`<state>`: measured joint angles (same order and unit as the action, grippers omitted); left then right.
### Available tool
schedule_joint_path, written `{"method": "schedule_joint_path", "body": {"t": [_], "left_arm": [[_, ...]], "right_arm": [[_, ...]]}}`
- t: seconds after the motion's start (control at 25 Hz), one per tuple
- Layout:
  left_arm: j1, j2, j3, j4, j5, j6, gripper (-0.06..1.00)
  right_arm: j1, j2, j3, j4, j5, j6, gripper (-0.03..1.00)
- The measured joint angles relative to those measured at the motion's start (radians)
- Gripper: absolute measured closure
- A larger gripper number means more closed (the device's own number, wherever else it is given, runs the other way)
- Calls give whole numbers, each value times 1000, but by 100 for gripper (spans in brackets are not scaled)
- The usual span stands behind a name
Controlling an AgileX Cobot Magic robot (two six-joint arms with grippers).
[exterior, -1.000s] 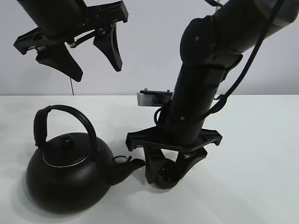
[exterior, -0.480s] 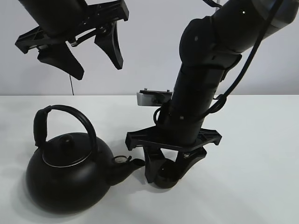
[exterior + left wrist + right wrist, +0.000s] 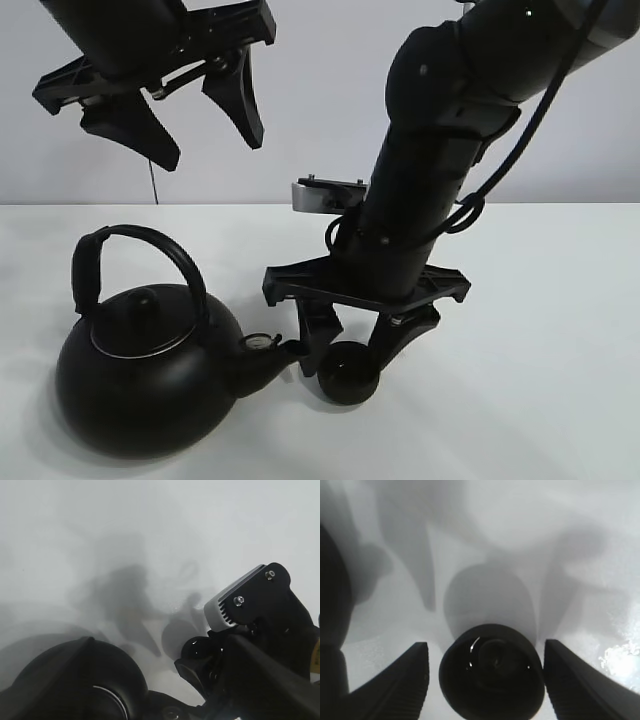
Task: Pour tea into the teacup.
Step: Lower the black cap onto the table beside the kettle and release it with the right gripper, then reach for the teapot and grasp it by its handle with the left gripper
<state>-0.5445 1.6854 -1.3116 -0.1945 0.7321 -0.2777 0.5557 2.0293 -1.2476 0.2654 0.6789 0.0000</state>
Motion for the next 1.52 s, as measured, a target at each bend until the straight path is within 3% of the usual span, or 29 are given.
{"method": "schedule_joint_path", "body": {"t": [0.4, 0.92, 1.52], "left_arm": [[0, 0, 0, 0, -3, 0, 42], [0, 0, 0, 0, -3, 0, 42], [0, 0, 0, 0, -3, 0, 42]], "right_arm": [[-36, -70, 0, 1, 15, 26, 51], [-71, -267, 2, -75, 202, 29, 51], [-272, -546, 7, -47, 380, 41, 51]]}}
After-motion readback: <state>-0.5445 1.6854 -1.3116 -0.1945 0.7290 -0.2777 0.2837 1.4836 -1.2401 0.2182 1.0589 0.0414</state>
